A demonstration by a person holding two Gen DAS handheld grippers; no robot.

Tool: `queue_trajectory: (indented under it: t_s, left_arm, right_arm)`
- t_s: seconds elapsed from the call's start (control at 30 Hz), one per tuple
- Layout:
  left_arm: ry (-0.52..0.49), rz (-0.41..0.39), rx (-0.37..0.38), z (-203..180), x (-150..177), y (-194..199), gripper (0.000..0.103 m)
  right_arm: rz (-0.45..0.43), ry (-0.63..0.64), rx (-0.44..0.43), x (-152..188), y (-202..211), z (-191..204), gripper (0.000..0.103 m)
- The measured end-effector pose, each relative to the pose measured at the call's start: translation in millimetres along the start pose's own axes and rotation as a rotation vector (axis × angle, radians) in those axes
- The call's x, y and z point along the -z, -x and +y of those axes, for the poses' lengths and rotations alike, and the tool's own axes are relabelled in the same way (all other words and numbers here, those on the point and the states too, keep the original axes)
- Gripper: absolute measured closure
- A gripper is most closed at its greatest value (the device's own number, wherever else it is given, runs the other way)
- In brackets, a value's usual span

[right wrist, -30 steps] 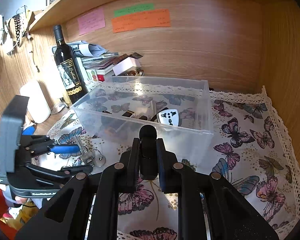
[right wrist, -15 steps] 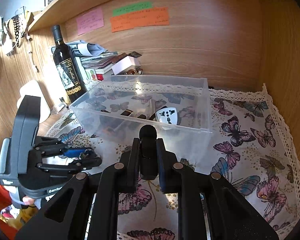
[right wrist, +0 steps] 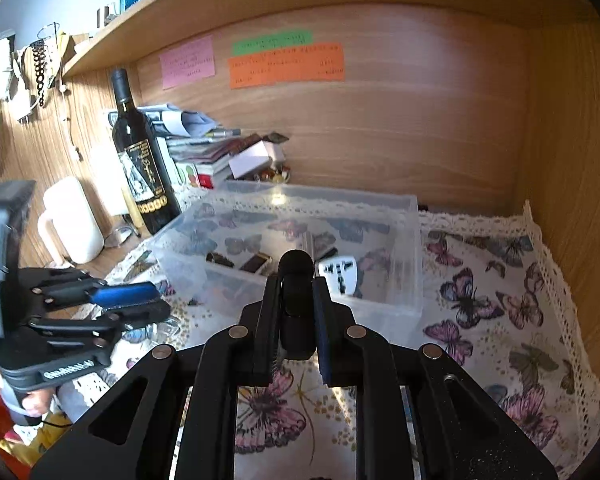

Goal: Organize rigid objects

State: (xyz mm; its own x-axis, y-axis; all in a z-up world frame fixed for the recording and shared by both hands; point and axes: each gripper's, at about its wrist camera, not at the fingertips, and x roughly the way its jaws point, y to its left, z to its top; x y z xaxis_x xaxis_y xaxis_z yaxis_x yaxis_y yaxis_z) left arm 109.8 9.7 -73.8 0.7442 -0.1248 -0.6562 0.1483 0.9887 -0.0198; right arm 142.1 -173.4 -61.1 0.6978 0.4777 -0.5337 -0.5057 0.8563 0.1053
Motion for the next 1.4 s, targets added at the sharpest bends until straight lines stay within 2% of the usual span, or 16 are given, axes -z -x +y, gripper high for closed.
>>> queue_trajectory:
  t_s: [0.37, 0.6, 0.7, 0.93, 1.07, 1.2, 1.27, 1.4]
  left_arm:
    - [0.028, -0.154, 0.003, 18, -47, 40, 0.079]
    - [0.031, -0.212, -0.019, 27, -78, 38, 0.079]
    - [0.038, -0.198, -0.029, 33, -82, 21, 0.079]
    - [0.066, -0.066, -0.043, 46, -66, -42, 0.079]
    - [0.072, -0.012, -0.038, 50, -56, -61, 0.079]
    - [0.087, 0.016, -0.039, 53, -52, -68, 0.079]
    - [0.099, 0.011, -0.038, 54, -51, -65, 0.079]
    - [0.108, -0.017, -0.027, 55, -54, -51, 0.079]
  right_arm:
    - [-0.044, 0.021, -0.009, -33, -8, 2, 0.089]
    - [-0.033, 0.028, -0.027, -48, -27, 6, 0.089]
    - [0.005, 0.029, -0.025, -48, -43, 11, 0.089]
    - [0.120, 0.022, -0.016, -36, -88, 12, 0.089]
    - [0.173, 0.011, -0.015, -29, -105, 9, 0.089]
    - [0.202, 0.021, -0.014, -27, -107, 10, 0.086]
    - [0.186, 0.020, -0.011, -29, -102, 9, 0.081]
    - [0.150, 0.028, 0.004, -35, -89, 9, 0.081]
